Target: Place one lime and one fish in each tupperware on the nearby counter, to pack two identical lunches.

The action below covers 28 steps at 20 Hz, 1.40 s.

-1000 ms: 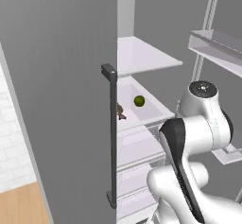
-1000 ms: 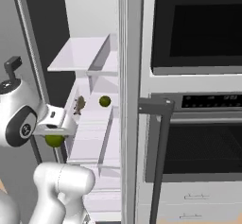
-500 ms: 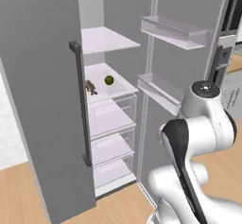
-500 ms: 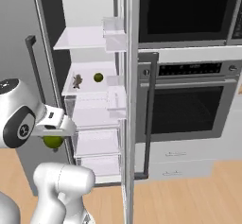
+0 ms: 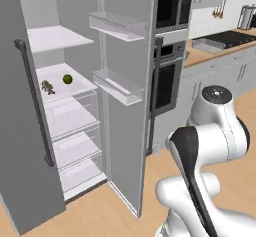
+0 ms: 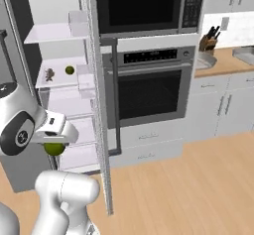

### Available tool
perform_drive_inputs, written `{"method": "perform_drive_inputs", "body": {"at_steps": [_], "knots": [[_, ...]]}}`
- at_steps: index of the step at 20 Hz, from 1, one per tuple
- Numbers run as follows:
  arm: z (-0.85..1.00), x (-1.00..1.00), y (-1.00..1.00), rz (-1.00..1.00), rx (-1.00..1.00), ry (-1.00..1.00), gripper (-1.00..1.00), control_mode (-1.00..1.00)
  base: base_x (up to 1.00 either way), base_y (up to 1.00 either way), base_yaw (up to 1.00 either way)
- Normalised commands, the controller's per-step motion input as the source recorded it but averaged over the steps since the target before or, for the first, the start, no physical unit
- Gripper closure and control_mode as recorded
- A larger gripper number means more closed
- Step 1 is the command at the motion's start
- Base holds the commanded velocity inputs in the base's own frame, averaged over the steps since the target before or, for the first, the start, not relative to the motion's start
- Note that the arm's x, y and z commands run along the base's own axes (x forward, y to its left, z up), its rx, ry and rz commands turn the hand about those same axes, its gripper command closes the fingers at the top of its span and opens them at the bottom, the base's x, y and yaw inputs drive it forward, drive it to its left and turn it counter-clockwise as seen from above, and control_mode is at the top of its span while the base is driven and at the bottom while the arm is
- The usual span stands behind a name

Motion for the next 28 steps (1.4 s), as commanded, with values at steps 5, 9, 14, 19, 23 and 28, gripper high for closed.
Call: {"method": "perform_drive_inputs", "body": {"at_steps": [5, 9, 14, 19, 23, 28], "knots": [[0.00, 0.00, 0.00, 0.00, 0.00, 0.00, 1.00, 1.00, 0.18, -0.88, -0.27], [0.00, 0.00, 0.00, 0.00, 0.00, 0.00, 1.00, 1.00, 0.38, -0.89, -0.42], [0.00, 0.00, 0.00, 0.00, 0.00, 0.00, 1.00, 1.00, 0.44, -0.66, -0.34], [0.00, 0.00, 0.00, 0.00, 0.00, 0.00, 1.00, 1.00, 0.84, -0.14, -0.11], [0.00, 0.00, 0.00, 0.00, 0.00, 0.00, 1.00, 1.00, 0.80, -0.11, -0.10], [0.00, 0.00, 0.00, 0.00, 0.00, 0.00, 1.00, 1.00, 0.89, -0.15, -0.11]]}}
